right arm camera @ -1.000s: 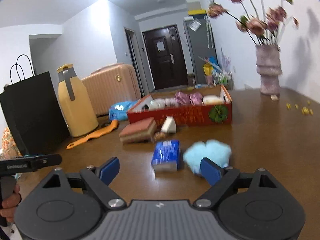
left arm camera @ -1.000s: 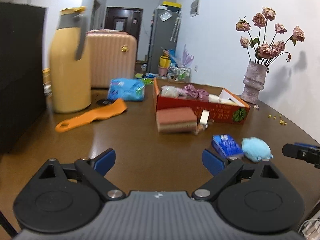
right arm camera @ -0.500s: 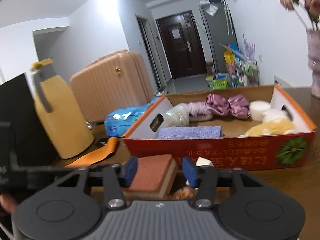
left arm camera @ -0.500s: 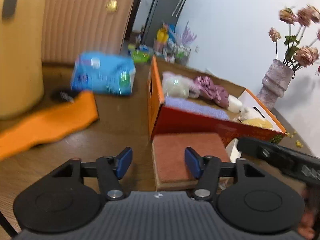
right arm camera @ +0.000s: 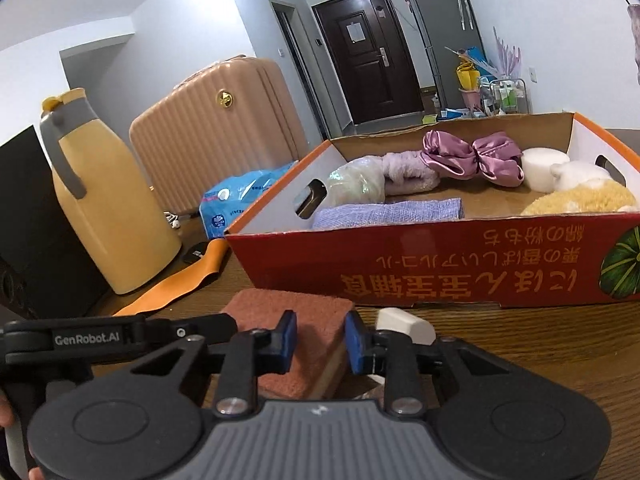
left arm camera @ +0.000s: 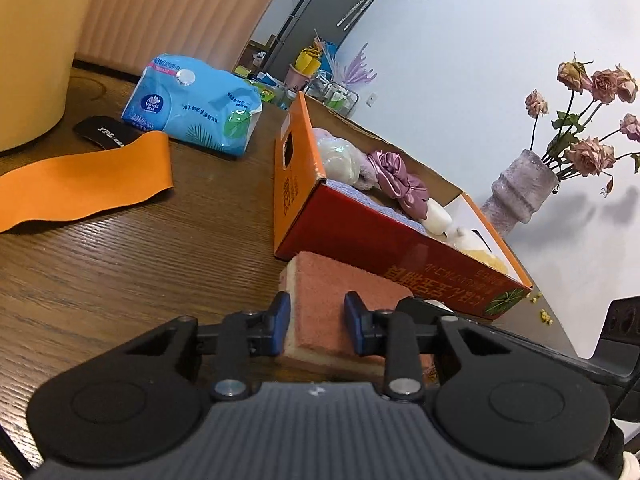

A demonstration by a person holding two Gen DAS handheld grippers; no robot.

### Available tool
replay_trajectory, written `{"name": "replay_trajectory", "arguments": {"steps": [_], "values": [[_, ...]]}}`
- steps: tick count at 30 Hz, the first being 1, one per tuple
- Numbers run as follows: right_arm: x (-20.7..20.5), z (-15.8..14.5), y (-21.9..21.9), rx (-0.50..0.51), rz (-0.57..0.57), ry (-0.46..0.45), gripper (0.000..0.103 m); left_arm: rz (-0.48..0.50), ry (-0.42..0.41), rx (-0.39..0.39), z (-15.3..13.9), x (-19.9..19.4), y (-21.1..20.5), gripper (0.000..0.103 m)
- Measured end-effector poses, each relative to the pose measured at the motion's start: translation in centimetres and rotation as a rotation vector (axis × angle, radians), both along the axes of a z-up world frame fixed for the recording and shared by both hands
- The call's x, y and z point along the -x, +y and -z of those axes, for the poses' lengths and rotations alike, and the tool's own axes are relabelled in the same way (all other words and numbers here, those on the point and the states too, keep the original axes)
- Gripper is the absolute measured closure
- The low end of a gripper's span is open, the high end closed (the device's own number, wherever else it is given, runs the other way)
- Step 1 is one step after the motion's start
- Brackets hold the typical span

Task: Organize soft objects
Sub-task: 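Lift the sponge block, carry it into the box and open both tools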

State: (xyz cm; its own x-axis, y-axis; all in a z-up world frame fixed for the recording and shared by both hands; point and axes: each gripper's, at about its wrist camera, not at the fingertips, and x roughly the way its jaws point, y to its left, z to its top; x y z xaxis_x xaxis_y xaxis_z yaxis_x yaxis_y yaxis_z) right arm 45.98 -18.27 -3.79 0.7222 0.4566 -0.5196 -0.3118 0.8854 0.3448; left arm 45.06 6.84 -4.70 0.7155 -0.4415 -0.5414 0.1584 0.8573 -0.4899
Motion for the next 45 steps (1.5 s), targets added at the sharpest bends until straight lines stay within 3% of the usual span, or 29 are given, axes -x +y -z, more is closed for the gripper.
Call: {"name": "replay_trajectory", "arguments": {"steps": [4, 6, 8, 11, 15, 19, 22, 26, 31, 35, 40, 43, 45], "values": [[-0.4, 0.0, -0.1, 0.024, 0.006, 0.014, 0.064, -0.007, -0.001, -0.017, -0.2, 0.3, -0.2, 0.074], [-1.2, 0.4, -1.0, -0.041, -0.008, 0.062, 0.064, -0.022, 0.038, 0.027, -0.2, 0.3, 0.3, 0.074], [-2.4, 0.9, -2.5, -0.174, -0.048, 0.15, 0.073, -0.014, 0.078, 0.086, -0.3, 0.6, 0.6, 0.078], [-1.6, 0.1, -3.5, -0.21, -0.029, 0.145, 0.076, 0.002, 0.045, 0.108, -1.9, 3.3, 0.3, 0.079], [2.7, -3.1, -3.0, -0.186, -0.049, 0.057, 0.076, -0.019, -0.012, 0.093, -4.9, 7.9, -0.2, 0.079], [9.8, -5.5, -3.4, -0.183, -0.052, -0.014, 0.077, -0.015, -0.033, 0.067, -6.9, 14.0, -1.1, 0.079], [15.2, -5.1, -4.2, -0.181, -0.057, -0.028, 0.077, -0.003, -0.037, 0.035, -6.3, 19.1, -2.2, 0.078], [20.9, -2.6, -5.8, -0.212, -0.022, 0.067, 0.077, 0.032, 0.041, 0.043, -3.6, 23.7, -3.4, 0.078], [23.6, -1.0, -5.3, -0.12, 0.024, 0.093, 0.075, 0.054, 0.084, 0.024, -1.5, 24.3, -4.1, 0.075], [25.0, -1.0, -4.2, -0.035, 0.043, 0.027, 0.065, 0.052, 0.062, 0.016, -1.8, 24.4, -4.1, 0.059], [25.0, -0.8, -4.2, -0.046, 0.049, 0.046, 0.064, 0.05, 0.07, 0.009, -1.5, 24.0, -4.0, 0.06], [24.7, -0.3, -4.3, -0.06, 0.046, 0.07, 0.07, 0.07, 0.083, 0.014, -1.3, 23.8, -4.2, 0.072], [24.5, -0.3, -4.4, -0.071, 0.047, 0.069, 0.074, 0.069, 0.09, 0.023, -1.3, 23.5, -4.2, 0.072]]}}
